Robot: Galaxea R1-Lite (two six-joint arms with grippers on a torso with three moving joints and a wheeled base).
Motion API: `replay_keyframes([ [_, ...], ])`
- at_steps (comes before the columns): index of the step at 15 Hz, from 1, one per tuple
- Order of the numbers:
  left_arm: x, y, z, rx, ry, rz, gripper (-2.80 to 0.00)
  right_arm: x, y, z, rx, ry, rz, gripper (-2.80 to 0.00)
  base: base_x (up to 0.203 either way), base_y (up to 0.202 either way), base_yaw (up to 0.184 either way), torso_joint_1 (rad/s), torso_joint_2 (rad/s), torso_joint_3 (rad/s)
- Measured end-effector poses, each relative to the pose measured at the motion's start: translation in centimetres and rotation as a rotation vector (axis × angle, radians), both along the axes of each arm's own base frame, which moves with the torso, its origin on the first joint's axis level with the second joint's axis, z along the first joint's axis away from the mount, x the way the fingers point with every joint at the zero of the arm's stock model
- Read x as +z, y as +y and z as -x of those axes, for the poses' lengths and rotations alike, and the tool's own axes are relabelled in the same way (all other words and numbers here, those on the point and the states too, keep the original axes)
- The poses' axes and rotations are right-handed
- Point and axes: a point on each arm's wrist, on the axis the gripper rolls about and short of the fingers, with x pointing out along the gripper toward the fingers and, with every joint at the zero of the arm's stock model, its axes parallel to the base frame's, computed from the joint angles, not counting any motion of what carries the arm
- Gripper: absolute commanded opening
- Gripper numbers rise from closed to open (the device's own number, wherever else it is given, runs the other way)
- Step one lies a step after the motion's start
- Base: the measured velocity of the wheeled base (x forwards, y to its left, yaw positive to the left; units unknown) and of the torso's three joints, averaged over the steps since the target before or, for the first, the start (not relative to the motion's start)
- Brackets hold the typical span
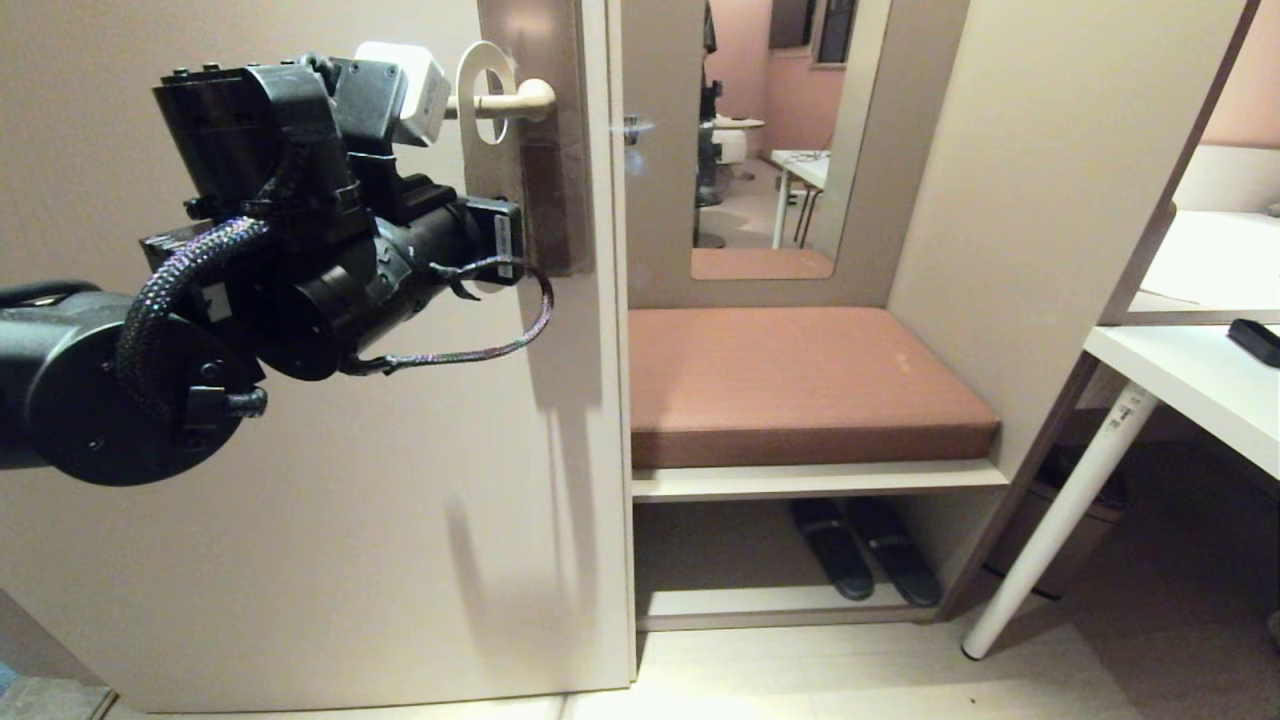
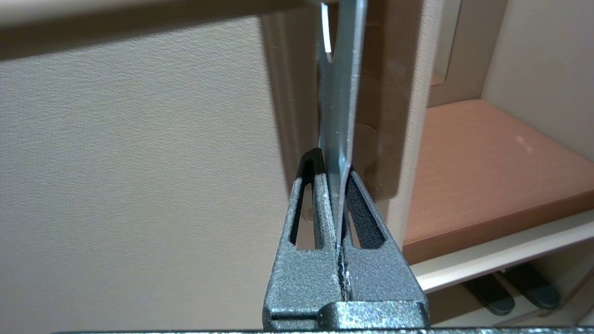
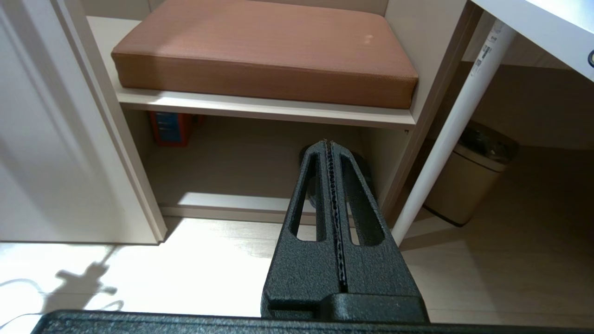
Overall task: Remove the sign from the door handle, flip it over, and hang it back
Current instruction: Hang the sign back with the other side facing out
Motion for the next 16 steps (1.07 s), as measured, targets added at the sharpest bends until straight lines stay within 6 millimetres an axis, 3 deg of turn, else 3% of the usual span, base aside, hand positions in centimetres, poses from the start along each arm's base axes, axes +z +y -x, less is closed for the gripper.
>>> replay_keyframes([
  [16,-0.4,-2.9,-1.2,0.127,0.003,0.001,-2.80,0.0,0.0,0.0,0.000,0.000,0.000,-2.80,0.000,0.000,0.000,0.000,0.00,0.000],
])
